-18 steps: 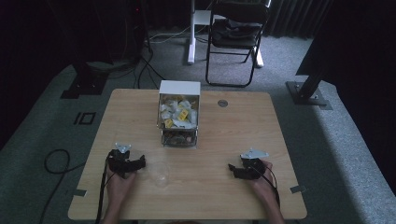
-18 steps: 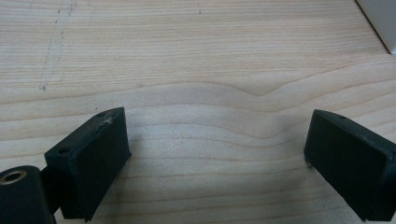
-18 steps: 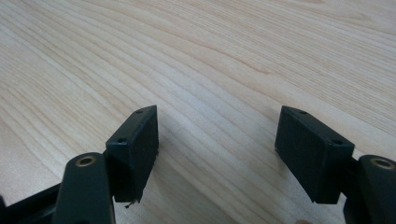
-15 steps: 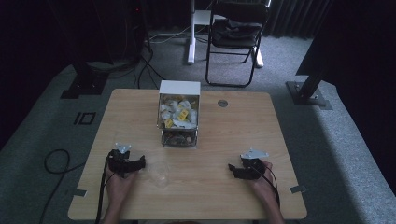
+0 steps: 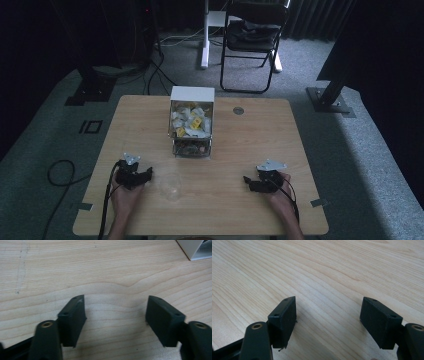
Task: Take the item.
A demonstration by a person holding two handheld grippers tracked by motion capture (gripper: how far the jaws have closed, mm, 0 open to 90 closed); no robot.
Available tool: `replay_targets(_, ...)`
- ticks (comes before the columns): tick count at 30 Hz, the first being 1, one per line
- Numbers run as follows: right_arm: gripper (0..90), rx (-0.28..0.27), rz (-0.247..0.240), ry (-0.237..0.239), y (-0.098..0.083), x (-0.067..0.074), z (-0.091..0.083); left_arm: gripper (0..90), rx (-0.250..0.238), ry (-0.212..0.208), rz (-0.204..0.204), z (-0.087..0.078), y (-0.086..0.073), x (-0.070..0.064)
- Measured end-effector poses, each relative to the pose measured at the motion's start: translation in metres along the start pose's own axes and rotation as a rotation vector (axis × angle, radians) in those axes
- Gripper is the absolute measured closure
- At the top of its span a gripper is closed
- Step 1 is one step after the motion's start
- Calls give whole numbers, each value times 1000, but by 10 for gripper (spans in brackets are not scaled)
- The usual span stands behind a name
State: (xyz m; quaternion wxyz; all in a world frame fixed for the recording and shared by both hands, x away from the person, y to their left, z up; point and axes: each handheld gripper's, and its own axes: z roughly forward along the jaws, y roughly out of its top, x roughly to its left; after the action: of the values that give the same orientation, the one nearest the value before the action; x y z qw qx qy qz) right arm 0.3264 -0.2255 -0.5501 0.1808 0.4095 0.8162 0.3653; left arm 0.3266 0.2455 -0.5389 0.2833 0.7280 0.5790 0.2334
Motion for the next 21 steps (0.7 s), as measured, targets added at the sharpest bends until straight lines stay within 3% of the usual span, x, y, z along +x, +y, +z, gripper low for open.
replay_targets(7,290,1,-1,1,0,0,0,430,5,-20,17,-3,2,-5)
replay_targets(21,290,0,-2,1,0,0,0,446,-75,-79,17,-20,13,-9)
